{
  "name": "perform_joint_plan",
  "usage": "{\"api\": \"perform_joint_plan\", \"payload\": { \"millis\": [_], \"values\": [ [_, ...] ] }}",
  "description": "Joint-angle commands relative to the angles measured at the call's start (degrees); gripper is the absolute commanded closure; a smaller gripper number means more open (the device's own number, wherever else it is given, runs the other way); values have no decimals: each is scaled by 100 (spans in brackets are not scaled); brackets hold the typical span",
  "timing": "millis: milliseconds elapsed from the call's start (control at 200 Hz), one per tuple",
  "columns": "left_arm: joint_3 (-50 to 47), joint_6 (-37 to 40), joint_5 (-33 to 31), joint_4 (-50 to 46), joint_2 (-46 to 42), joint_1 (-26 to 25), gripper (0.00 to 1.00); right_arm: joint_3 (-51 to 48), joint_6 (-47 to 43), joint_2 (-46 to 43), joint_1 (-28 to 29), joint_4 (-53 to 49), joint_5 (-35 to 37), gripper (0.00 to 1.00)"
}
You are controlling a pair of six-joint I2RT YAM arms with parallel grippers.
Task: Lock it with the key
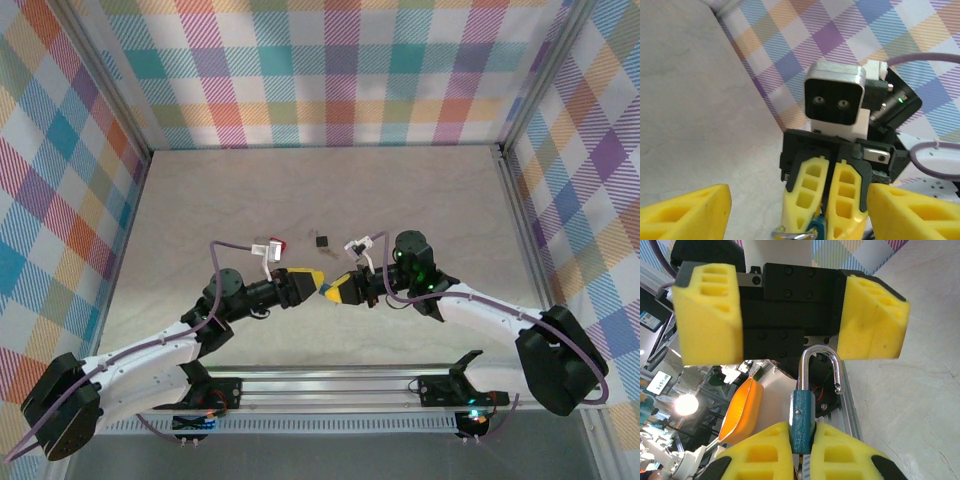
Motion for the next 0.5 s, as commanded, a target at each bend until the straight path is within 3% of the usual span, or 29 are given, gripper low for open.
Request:
{"api": "perform_joint_plan", "payload": {
  "millis": [0, 215, 495],
  "values": [
    [40, -85, 469, 602, 58, 50, 29, 139, -9, 22, -8, 177, -142, 100],
    [74, -21, 590, 446, -94, 49, 35, 185, -96, 89, -13, -2, -51, 100],
    [95, 289, 625, -314, -524, 48, 51, 184, -152, -12, -12, -94, -21, 100]
  ]
}}
